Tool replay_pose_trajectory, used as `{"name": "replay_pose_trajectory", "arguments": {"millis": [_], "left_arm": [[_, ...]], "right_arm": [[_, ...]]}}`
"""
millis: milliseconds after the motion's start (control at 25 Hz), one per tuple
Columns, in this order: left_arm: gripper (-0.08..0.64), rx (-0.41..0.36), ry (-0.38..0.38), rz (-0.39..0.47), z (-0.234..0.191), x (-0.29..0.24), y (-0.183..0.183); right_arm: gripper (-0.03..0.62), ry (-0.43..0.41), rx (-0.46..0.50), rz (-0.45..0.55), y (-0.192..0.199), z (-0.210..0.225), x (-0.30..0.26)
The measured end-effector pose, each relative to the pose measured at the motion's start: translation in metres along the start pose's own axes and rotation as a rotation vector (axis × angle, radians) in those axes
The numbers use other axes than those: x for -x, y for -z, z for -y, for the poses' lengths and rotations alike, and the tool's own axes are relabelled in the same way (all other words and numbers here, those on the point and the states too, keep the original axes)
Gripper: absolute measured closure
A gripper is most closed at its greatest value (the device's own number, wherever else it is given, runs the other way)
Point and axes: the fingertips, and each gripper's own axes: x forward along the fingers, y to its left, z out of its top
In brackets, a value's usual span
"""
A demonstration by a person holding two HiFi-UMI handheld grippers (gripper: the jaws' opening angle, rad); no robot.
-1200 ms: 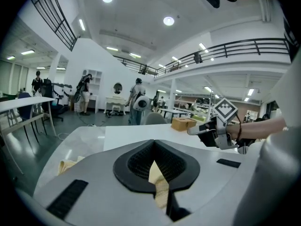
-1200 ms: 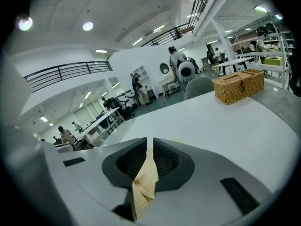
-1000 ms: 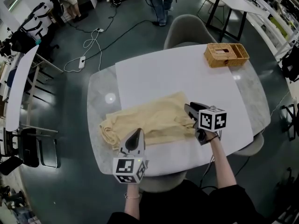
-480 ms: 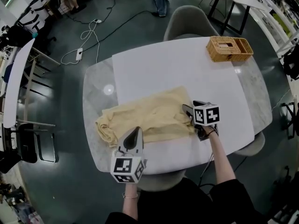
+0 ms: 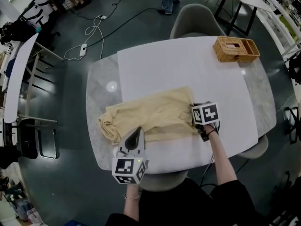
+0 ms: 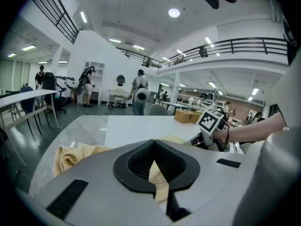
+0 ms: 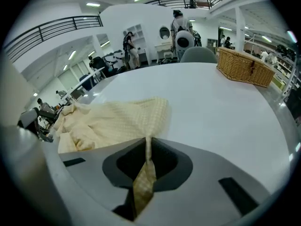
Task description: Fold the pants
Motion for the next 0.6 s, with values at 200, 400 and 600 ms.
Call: {"name": "replay_pose_trajectory", "arguments": {"millis": [200,400,600], "left_arm": [[0.546,0.002,-0.029,0.003,-0.010,0.011,0.002],[0.546,-0.001,-0.053,0.007,-0.017,0.023,0.004],[0.546,0.003,-0.068,0.029,-0.021,0.035,0.001]], "right_arm": [[0.558,-0.037,-0.080,0.026,-0.009,-0.002,0.013],[0.558,-0.062,-0.132,0.046,-0.020,-0.010,0.029],[0.558,-0.091,-0.168,0.065,-0.034,-0.025,0.051]]}}
